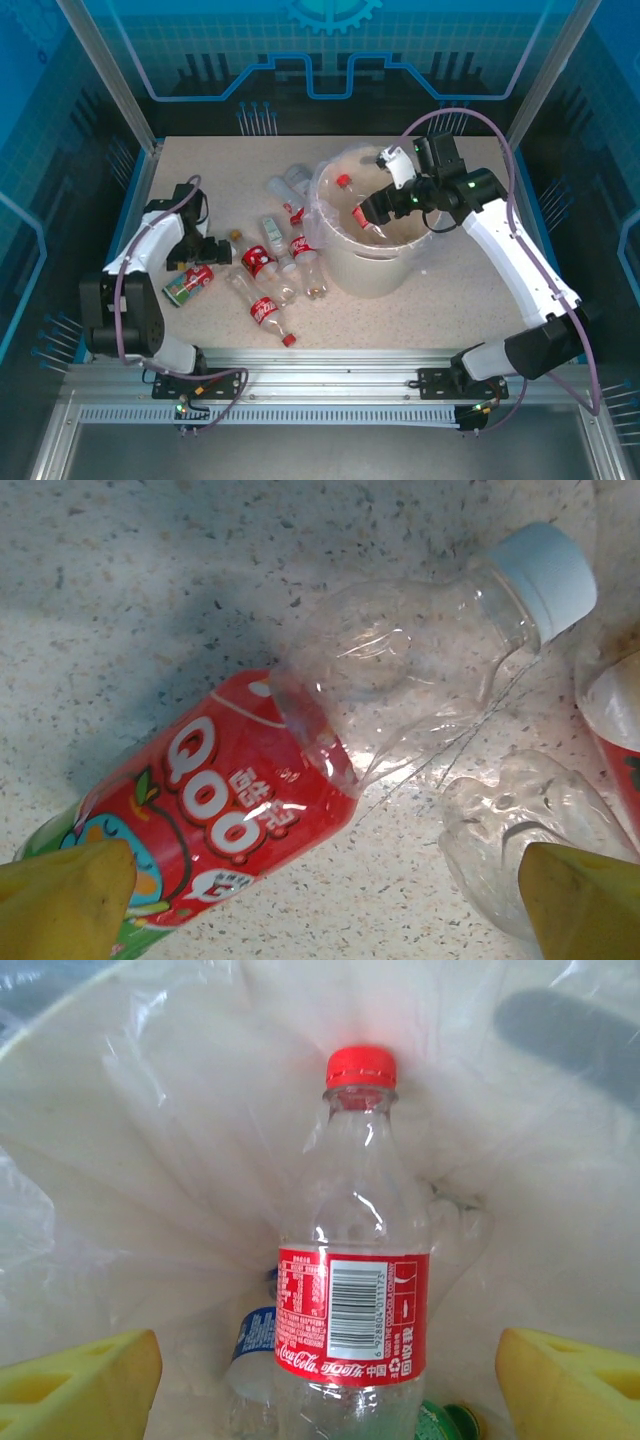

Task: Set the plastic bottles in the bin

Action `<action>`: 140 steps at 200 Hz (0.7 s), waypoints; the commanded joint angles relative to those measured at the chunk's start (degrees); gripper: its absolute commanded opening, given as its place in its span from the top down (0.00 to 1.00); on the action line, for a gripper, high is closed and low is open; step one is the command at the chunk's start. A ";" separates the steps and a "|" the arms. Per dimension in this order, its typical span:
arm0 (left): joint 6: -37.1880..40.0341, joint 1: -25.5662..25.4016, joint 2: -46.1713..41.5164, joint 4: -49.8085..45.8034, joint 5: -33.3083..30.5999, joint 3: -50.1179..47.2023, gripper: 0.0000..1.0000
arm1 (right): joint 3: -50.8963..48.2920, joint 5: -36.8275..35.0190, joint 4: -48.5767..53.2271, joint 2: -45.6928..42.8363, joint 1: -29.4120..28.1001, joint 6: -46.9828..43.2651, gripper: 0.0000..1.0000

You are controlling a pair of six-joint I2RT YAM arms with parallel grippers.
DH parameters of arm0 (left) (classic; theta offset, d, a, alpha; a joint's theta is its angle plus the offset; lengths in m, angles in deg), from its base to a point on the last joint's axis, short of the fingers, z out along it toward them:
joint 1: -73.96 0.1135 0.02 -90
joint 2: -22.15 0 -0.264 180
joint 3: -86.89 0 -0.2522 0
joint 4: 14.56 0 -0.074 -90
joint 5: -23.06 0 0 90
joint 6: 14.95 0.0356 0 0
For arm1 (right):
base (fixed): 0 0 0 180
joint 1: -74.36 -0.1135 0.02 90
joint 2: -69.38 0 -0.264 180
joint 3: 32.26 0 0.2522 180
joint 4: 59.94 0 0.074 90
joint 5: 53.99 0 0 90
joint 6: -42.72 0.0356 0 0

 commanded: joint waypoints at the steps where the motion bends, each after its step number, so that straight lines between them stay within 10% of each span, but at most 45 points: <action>1: 4.27 -0.34 2.64 -1.76 -2.47 1.76 0.01 | 1.52 -0.16 -3.77 -2.39 1.08 2.41 0.13; 140: 5.56 0.14 20.66 3.57 -5.14 10.50 0.20 | -3.73 -2.83 -12.82 -9.21 3.30 9.47 0.12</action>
